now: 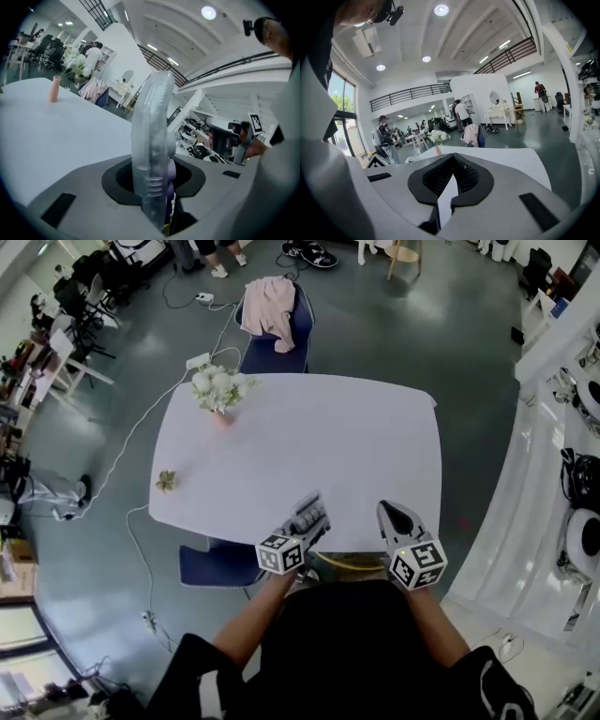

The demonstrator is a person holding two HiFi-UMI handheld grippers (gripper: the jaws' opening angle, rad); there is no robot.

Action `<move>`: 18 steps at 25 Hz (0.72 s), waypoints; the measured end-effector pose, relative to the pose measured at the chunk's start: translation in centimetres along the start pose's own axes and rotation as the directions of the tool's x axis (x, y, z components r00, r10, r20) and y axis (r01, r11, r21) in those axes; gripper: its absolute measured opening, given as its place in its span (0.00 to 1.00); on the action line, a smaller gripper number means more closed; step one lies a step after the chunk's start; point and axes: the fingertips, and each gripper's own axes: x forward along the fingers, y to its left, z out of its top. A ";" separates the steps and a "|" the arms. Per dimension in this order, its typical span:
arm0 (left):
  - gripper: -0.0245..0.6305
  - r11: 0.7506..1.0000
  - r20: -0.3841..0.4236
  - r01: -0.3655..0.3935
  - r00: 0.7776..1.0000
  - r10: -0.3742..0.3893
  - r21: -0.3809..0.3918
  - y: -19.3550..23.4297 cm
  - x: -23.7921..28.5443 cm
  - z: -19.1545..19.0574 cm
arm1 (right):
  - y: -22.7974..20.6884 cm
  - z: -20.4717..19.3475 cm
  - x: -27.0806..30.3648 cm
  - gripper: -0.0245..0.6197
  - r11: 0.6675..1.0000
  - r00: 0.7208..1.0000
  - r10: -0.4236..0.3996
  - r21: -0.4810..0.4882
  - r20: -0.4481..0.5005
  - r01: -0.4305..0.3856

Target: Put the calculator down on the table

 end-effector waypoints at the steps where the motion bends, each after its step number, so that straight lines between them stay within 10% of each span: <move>1: 0.23 1.000 -0.014 -0.013 1.000 0.013 -0.004 0.6 1.2 -0.4 | -0.8 -0.7 0.3 0.04 1.000 1.000 -0.001 0.021 -0.023 0.001; 11: 0.23 0.999 -0.209 -0.037 0.977 0.034 -0.010 4.5 13.2 -5.6 | -8.2 -4.7 1.1 0.04 0.993 0.990 -0.011 0.116 -0.138 0.027; 18: 0.23 0.999 -0.405 -0.008 0.914 -0.011 -0.044 5.6 17.3 -10.5 | -12.9 -4.8 1.3 0.04 0.993 0.986 -0.035 0.105 -0.165 0.053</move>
